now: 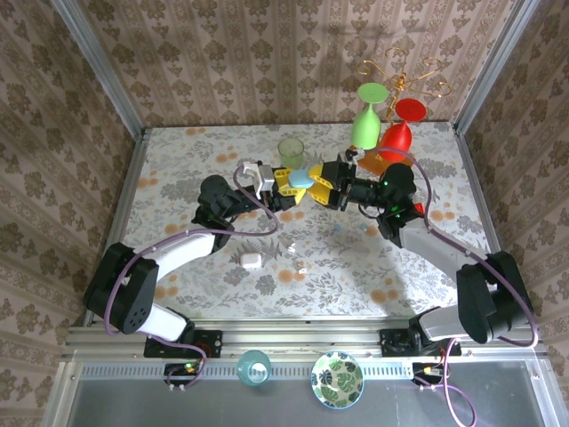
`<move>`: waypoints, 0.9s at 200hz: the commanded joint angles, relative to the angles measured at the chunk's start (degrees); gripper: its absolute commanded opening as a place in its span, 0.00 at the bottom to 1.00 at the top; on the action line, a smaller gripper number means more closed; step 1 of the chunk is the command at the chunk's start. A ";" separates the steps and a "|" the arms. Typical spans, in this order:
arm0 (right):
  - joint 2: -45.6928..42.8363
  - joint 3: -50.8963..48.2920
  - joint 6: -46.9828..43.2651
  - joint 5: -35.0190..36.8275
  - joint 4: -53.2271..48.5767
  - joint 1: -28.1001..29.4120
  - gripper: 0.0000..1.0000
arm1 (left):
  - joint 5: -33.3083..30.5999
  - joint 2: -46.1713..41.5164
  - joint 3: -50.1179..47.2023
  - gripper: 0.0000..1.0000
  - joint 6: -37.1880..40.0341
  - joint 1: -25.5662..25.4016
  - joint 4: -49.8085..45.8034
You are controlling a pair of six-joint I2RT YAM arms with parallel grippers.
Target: Insert wireless bluetooth earbuds into charging case
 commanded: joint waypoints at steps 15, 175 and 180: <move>-10.52 6.82 -30.57 6.83 -33.33 -0.58 0.75 | 0.56 -2.62 0.42 0.25 -0.79 0.03 -5.06; -14.98 10.73 -86.30 21.66 -52.69 5.24 0.89 | 4.39 -7.63 2.99 0.24 -2.70 -0.54 -23.57; -14.50 10.96 -86.27 21.76 -52.84 5.32 0.89 | 4.31 -7.71 2.88 0.24 -2.04 -0.66 -23.65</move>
